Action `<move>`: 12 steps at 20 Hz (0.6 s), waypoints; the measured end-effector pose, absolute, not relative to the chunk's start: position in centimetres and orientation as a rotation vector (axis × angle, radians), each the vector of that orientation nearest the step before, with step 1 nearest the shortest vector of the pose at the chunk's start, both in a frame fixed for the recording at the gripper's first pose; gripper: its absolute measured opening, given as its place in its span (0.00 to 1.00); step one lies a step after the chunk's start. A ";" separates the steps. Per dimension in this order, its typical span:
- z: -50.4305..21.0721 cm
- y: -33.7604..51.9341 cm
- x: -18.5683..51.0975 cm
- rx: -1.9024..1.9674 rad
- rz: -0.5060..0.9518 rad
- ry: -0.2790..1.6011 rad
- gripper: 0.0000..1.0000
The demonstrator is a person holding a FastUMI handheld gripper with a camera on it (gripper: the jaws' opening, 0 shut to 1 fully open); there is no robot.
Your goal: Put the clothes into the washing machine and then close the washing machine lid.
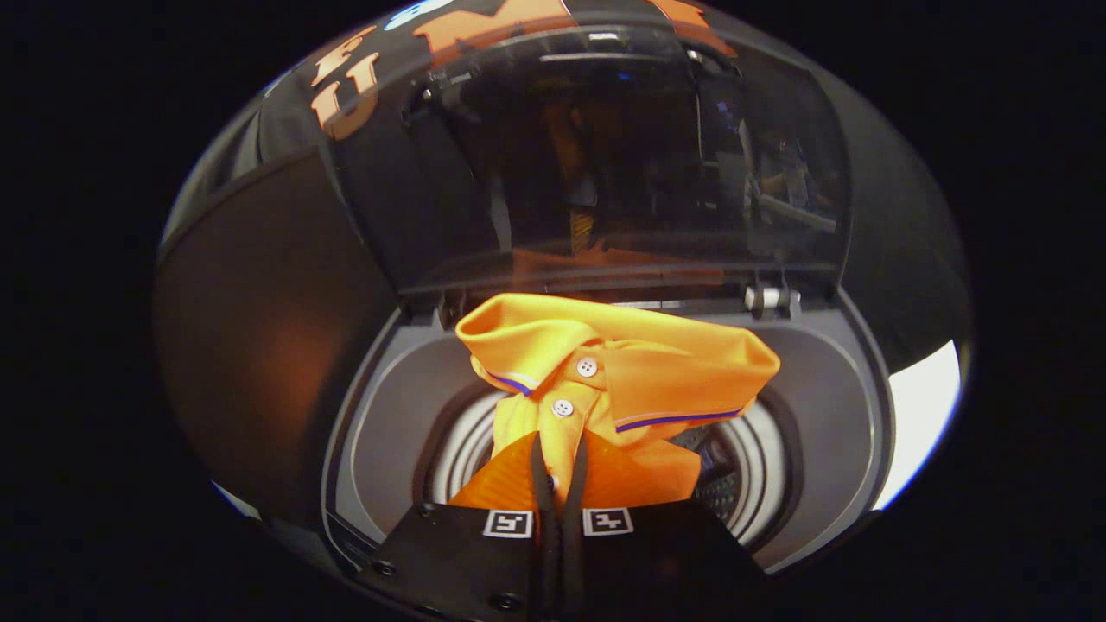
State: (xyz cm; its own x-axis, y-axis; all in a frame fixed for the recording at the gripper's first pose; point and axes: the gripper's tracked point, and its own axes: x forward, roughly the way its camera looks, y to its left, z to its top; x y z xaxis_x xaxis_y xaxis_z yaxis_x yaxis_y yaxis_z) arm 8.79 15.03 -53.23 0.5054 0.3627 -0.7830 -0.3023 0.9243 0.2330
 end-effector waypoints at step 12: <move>-59.0 14.4 7.9 0.077 0.283 1.266 0.08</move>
State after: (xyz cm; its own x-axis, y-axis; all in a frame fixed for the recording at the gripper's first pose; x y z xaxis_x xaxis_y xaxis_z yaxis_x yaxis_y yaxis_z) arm 7.94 14.37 -59.02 0.2705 0.2521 -0.9291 -0.1675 0.9627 0.2125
